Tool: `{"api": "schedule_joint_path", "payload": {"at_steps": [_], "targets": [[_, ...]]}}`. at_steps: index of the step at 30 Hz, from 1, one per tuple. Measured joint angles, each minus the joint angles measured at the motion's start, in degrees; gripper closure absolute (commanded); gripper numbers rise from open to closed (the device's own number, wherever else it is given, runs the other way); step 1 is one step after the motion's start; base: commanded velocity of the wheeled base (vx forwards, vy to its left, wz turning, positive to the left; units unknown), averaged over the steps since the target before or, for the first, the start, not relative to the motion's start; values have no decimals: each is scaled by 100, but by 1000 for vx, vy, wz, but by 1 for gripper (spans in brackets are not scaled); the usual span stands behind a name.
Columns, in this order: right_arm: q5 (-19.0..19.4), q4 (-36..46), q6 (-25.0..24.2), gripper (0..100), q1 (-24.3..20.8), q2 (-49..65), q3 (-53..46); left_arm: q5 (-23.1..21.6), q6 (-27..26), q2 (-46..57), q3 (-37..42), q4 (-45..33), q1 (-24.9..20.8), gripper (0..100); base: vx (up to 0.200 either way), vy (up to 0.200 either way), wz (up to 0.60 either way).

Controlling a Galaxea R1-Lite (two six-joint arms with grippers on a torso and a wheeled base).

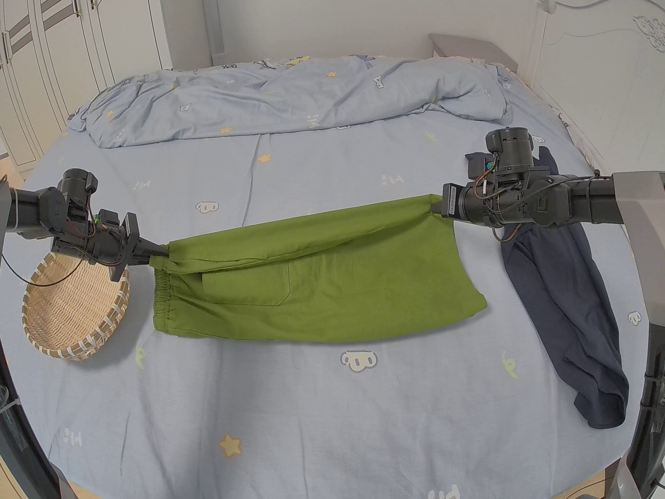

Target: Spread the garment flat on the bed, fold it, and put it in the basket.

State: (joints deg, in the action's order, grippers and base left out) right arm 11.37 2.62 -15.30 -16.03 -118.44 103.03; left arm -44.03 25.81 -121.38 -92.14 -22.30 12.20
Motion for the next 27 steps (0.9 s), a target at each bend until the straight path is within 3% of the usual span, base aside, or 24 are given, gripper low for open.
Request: {"api": "schedule_joint_path", "payload": {"at_steps": [13,27], "targets": [[12,-151,0,100,2,-234,13,297,-2,-233,-59,18,-22,100,0,0,0],[11,-167,-9,100,-45,-368,9,332,16,-349,-111,16,24,100,0,0,0]]}}
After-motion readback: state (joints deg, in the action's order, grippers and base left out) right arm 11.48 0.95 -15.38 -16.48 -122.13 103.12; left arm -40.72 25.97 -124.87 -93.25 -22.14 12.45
